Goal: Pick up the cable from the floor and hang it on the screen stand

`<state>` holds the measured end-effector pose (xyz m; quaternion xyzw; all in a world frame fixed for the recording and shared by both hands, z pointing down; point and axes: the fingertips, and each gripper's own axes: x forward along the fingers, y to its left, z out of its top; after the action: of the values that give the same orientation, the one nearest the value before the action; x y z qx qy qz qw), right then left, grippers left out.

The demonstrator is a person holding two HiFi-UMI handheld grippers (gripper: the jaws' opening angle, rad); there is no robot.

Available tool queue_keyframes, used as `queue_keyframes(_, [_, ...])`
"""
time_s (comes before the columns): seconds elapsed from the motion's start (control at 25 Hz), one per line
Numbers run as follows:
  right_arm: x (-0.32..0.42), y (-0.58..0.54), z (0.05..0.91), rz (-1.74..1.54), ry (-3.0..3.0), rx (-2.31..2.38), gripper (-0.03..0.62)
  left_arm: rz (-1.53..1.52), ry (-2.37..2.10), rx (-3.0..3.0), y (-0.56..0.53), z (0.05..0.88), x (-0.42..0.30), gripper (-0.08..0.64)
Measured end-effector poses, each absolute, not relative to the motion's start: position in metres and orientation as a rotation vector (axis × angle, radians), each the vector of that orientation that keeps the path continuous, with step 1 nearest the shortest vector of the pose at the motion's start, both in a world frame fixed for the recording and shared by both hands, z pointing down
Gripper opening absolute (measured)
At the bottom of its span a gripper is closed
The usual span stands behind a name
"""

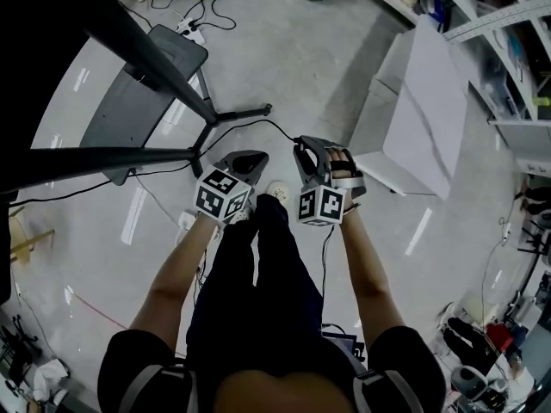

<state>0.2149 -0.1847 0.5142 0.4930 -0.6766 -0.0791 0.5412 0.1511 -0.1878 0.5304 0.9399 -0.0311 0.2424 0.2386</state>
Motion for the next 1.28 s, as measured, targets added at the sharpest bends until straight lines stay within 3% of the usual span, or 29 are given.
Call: queue_keyframes(1.28, [0.125, -0.169, 0.268, -0.588, -1.54, 1.263, 0.133, 0.488, -0.216, 2.722, -0.165, 0.367, 0.085, 0.008])
